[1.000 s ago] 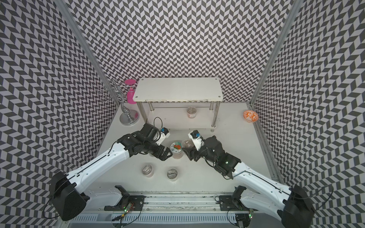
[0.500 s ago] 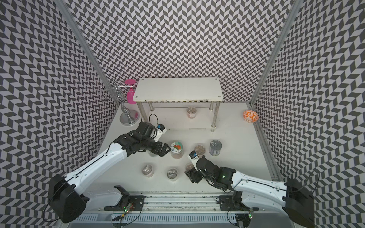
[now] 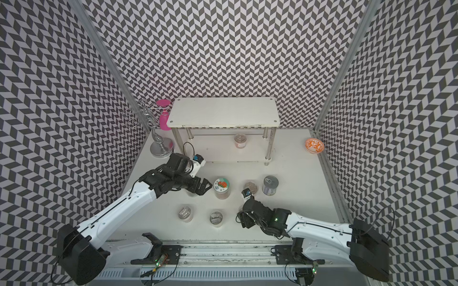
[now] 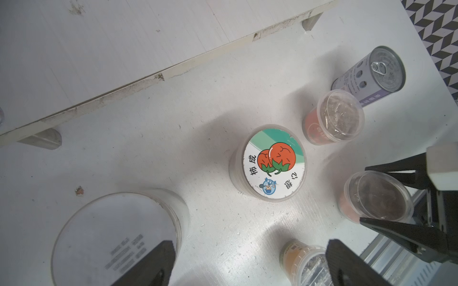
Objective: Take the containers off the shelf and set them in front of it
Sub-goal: Place the container at the center of the board.
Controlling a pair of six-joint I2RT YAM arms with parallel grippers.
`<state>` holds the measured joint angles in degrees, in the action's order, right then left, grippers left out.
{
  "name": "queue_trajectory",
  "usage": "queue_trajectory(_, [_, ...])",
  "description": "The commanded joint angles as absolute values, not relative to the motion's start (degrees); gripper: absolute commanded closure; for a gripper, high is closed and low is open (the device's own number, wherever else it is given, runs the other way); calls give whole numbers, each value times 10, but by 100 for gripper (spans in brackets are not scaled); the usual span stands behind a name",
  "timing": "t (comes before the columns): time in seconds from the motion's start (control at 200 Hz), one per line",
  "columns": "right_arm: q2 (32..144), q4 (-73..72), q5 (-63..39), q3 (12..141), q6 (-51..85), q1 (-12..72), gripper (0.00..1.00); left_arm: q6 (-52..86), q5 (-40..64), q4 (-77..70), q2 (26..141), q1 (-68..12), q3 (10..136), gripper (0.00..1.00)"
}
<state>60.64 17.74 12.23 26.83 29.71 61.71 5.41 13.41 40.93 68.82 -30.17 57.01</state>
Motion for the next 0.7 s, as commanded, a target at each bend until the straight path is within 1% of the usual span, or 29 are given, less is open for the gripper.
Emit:
queue_trajectory(0.0, [596,190,140,266,337,620,28,42,149,389,689,-295,567,0])
queue_trajectory(0.065, [589,199,141,267,340,620,27,41,154,386,694,-294,569,0])
queue_trajectory(0.185, [579,210,145,270,337,622,19,40,156,384,703,-294,575,0])
queue_trajectory(0.285, [559,223,153,272,331,627,9,41,152,379,703,-294,575,0])
queue_trajectory(0.35, [543,231,157,271,329,629,6,43,150,374,702,-293,572,0])
queue_trajectory(0.581, [511,251,175,290,342,629,4,47,148,370,706,-291,574,0])
queue_trajectory(0.696, [512,203,209,313,314,629,3,35,145,378,709,-279,582,0])
